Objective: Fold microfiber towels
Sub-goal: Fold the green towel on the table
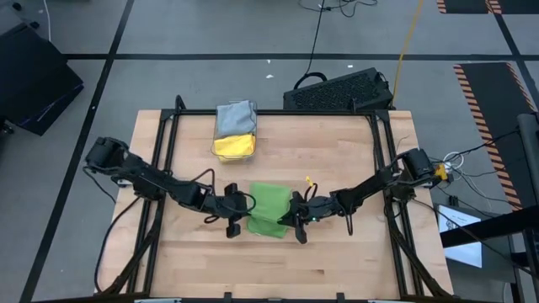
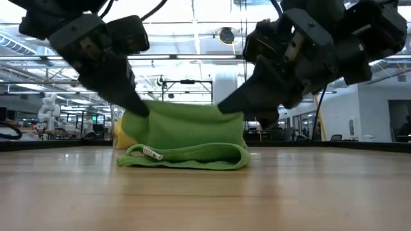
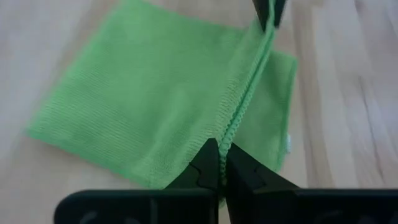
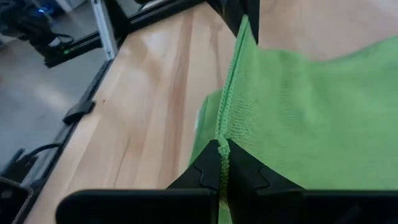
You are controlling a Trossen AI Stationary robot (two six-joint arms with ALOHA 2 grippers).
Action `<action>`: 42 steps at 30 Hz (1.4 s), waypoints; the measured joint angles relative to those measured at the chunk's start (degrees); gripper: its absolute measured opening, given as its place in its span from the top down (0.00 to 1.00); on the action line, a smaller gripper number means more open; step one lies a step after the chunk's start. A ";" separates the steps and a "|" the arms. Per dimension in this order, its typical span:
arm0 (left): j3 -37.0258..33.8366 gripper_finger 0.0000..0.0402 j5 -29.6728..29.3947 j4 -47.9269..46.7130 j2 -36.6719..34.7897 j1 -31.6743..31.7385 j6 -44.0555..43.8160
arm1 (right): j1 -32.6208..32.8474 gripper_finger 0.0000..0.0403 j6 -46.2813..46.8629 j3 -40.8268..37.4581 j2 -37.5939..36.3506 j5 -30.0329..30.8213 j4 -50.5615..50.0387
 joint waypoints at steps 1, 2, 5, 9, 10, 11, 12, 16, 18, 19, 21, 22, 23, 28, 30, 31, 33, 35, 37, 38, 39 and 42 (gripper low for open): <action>0.00 0.99 0.87 0.54 0.93 -0.17 -0.04 | 0.02 0.99 0.58 -0.02 0.58 -0.79 0.39; -0.02 0.99 1.40 0.87 1.71 -0.24 -0.27 | 0.04 0.99 0.99 -0.02 0.95 -1.30 0.59; -0.02 0.97 1.98 1.97 3.17 -0.60 -0.83 | 0.31 0.99 1.86 -0.02 1.62 -2.30 0.94; 0.02 0.97 2.38 3.57 3.82 -1.27 -0.81 | 0.80 0.99 1.83 -0.02 1.61 -3.65 1.01; 0.02 0.97 2.75 4.01 3.85 -1.38 -0.81 | 0.96 0.99 1.61 -0.02 1.61 -3.67 0.96; 0.02 0.98 3.05 4.33 3.82 -1.53 -0.83 | 1.09 0.99 1.34 -0.02 1.61 -3.71 0.96; 0.02 0.99 3.69 4.50 3.82 -1.58 -0.90 | 1.18 0.98 1.14 -0.02 1.61 -3.79 0.96; 0.02 0.94 6.24 4.37 3.82 -1.56 -3.71 | 1.17 0.89 1.99 -0.02 1.61 -7.60 0.59; 0.02 0.85 7.55 4.92 3.82 -1.54 -5.57 | 1.15 0.82 2.03 -0.02 1.61 -9.11 0.62; 0.02 0.79 8.19 5.50 3.82 -1.54 -6.41 | 1.01 0.78 1.94 -0.02 1.61 -9.78 0.61; 0.02 0.67 9.13 6.37 3.82 -1.56 -7.48 | 0.34 0.70 1.57 -0.04 1.61 -12.31 0.48; 0.02 0.61 9.38 6.61 3.82 -1.61 -7.41 | -0.07 0.67 1.45 -0.02 1.61 -13.50 0.44; 0.02 0.55 9.42 6.78 3.76 -1.61 -6.84 | -0.51 0.63 1.40 -0.04 1.59 -15.11 0.40; 0.09 0.35 10.30 6.86 -0.21 -0.57 1.60 | -2.74 0.53 1.27 -0.04 -2.47 -19.62 -7.63; 0.09 0.31 8.99 6.97 -2.68 0.79 4.96 | -3.61 0.51 1.94 -0.04 -5.83 -17.50 -13.25; 0.09 0.29 6.98 6.82 -4.13 1.59 6.34 | -3.98 0.51 2.27 -0.04 -7.72 -14.76 -16.39; 0.17 0.28 1.98 7.34 -6.13 3.61 8.60 | -4.53 0.51 3.50 -0.04 -11.62 -7.01 -21.24; 0.22 0.28 -1.95 7.47 -6.80 6.16 11.56 | -4.73 0.51 5.96 -0.04 -14.74 3.69 -25.45; 0.20 0.29 -2.72 7.42 -6.34 8.78 14.61 | -4.99 0.51 9.74 -0.04 -16.43 14.10 -28.49; 0.20 0.30 -2.55 7.74 -5.69 10.12 15.75 | -5.35 0.51 11.45 -0.04 -16.96 17.28 -30.21; 0.20 0.31 -2.20 8.40 -4.84 11.38 16.85 | -5.98 0.51 12.81 -0.04 -17.12 18.64 -31.42; 0.15 0.34 -1.79 8.20 -3.26 14.60 19.12 | -7.69 0.51 16.90 -0.04 -16.37 18.91 -32.71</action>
